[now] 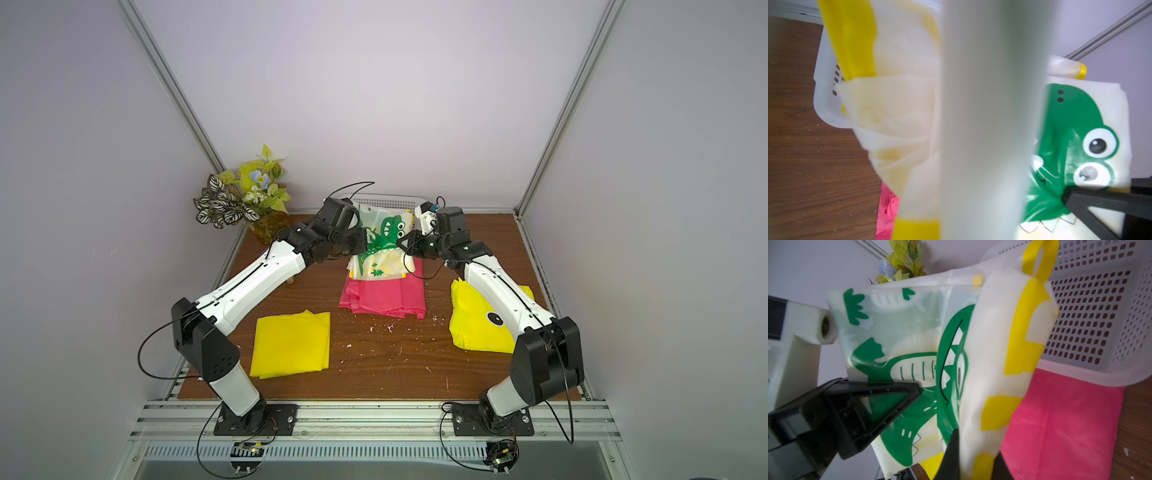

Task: Put the folded raincoat in the basket
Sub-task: Place the raincoat in the basket.

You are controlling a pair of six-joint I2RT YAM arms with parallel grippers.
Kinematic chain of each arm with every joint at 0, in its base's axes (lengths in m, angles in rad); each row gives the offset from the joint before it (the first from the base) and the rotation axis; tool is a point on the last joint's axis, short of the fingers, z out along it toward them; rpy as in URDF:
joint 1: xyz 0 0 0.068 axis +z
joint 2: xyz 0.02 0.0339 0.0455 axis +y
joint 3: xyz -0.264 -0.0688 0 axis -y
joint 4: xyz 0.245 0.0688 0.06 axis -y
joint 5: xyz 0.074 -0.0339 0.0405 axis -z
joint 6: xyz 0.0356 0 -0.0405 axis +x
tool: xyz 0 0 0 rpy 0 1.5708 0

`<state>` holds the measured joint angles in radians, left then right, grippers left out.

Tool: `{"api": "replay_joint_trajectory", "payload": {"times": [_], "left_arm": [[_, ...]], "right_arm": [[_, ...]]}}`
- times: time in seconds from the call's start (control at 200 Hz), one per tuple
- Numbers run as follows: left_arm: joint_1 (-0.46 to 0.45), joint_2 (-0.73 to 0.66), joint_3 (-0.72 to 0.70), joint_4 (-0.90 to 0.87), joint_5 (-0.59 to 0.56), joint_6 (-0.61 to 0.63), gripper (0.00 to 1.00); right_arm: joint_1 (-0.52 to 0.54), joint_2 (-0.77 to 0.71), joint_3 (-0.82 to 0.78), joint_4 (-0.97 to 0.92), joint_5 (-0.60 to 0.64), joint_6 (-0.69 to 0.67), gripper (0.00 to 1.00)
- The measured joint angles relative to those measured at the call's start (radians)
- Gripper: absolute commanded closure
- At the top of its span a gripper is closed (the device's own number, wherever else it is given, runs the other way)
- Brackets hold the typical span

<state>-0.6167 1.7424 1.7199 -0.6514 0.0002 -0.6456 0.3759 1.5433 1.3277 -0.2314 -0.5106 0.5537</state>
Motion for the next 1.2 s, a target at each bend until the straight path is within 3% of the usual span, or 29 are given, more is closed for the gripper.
{"api": "replay_joint_trajectory", "payload": {"times": [0.355,0.856,1.201], "left_arm": [[0.073,0.215,0.221,-0.004,0.050,0.077,1.00],[0.209,0.494,0.513,-0.003,0.160,0.079,1.00],[0.261,0.589,0.574,0.087,0.242,0.061,0.97]], "right_arm": [[-0.032,0.198,0.188,-0.008,0.000,-0.050,1.00],[-0.045,0.555,0.556,-0.024,-0.029,-0.059,1.00],[-0.071,0.726,0.772,-0.090,-0.029,-0.062,0.94]]}}
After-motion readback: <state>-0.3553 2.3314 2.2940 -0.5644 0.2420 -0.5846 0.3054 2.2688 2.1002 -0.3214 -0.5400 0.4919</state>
